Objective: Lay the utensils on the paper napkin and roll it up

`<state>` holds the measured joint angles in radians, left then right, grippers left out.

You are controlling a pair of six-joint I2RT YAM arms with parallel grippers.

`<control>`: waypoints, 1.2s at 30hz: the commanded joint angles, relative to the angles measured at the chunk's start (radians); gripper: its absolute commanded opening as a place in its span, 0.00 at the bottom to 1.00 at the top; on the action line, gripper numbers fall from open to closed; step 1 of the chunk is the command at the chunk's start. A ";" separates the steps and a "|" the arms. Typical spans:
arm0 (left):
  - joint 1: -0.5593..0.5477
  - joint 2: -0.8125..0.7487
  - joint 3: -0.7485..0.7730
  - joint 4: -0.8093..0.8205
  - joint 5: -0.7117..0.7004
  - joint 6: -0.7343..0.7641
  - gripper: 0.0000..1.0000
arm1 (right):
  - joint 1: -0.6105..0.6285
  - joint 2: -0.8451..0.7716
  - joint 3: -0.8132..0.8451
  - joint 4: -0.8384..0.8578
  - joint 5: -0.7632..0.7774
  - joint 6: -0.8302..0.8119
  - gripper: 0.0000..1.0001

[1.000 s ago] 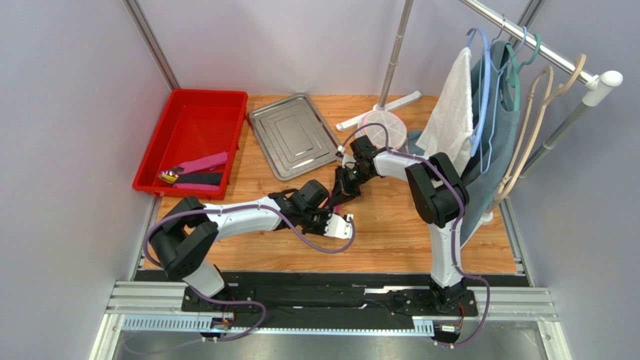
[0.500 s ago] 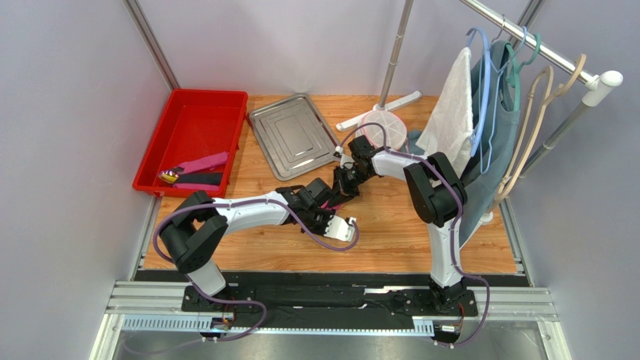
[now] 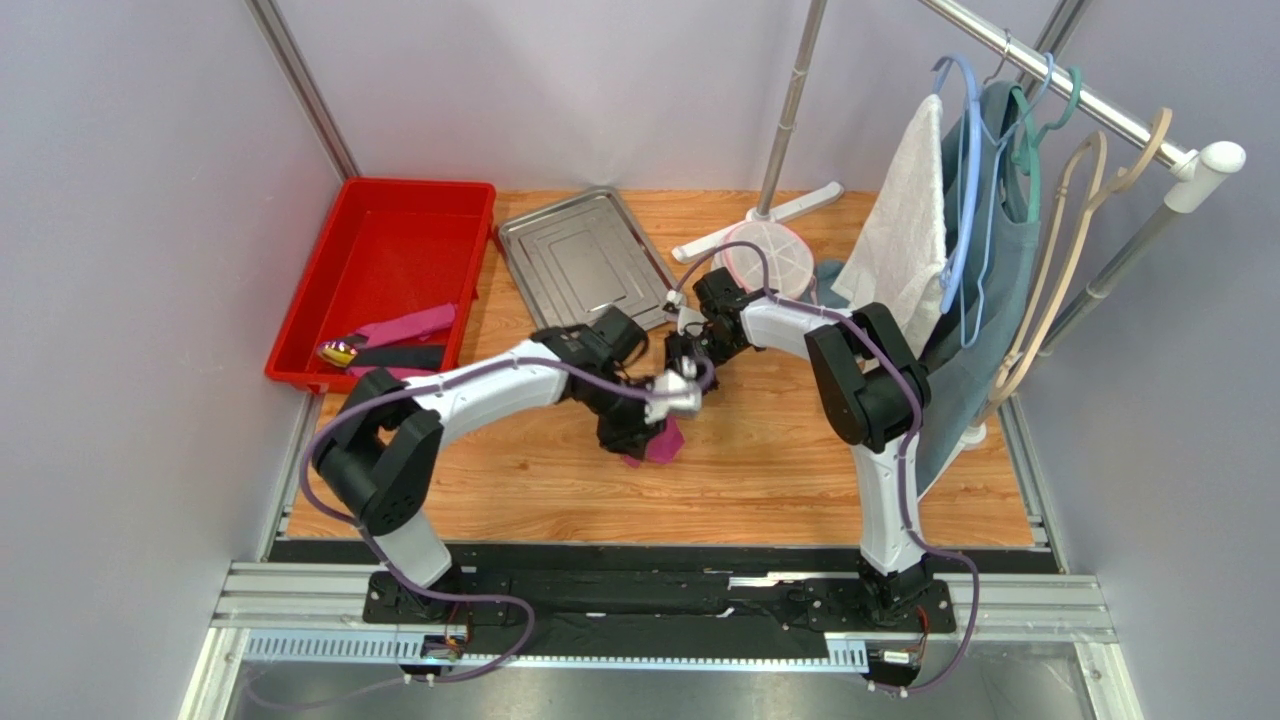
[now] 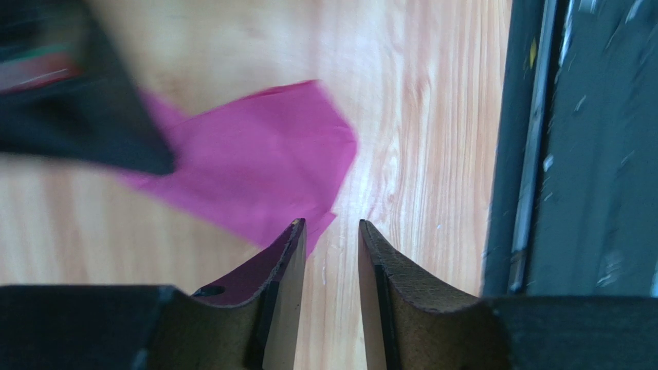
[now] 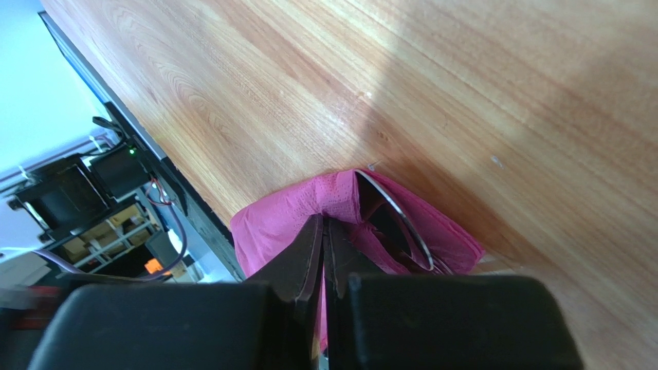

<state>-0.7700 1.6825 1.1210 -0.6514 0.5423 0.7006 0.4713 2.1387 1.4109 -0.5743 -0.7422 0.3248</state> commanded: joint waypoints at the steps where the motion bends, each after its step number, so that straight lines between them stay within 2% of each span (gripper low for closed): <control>1: 0.149 -0.093 0.063 0.090 0.297 -0.462 0.40 | 0.003 0.043 0.031 0.014 0.130 -0.101 0.03; 3: 0.176 -0.084 0.054 0.163 0.340 -0.640 0.40 | 0.004 0.047 0.045 0.007 0.124 -0.121 0.02; 8: 0.192 -0.009 -0.019 0.323 0.396 -0.906 0.37 | 0.010 0.050 0.060 0.001 0.130 -0.153 0.02; 12: 0.227 0.093 -0.089 0.519 0.426 -1.148 0.31 | 0.010 0.062 0.072 -0.013 0.129 -0.181 0.02; 17: 0.238 0.181 -0.109 0.572 0.426 -1.227 0.27 | 0.010 0.067 0.085 -0.027 0.129 -0.199 0.02; 23: 0.273 0.279 -0.167 0.562 0.409 -1.256 0.17 | 0.009 0.049 0.094 -0.032 0.126 -0.193 0.02; 26: 0.279 0.302 -0.196 0.593 0.393 -1.264 0.09 | 0.004 0.011 0.100 -0.033 0.095 -0.162 0.06; 33: 0.294 0.362 -0.217 0.696 0.416 -1.320 0.06 | -0.029 -0.146 0.083 -0.030 -0.008 -0.027 0.23; 36: 0.298 0.371 -0.236 0.760 0.433 -1.352 0.05 | -0.034 -0.189 0.037 -0.029 -0.008 0.005 0.25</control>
<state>-0.4820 2.0094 0.9234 0.0151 1.0317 -0.6174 0.4515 2.0716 1.4773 -0.6212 -0.7273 0.2680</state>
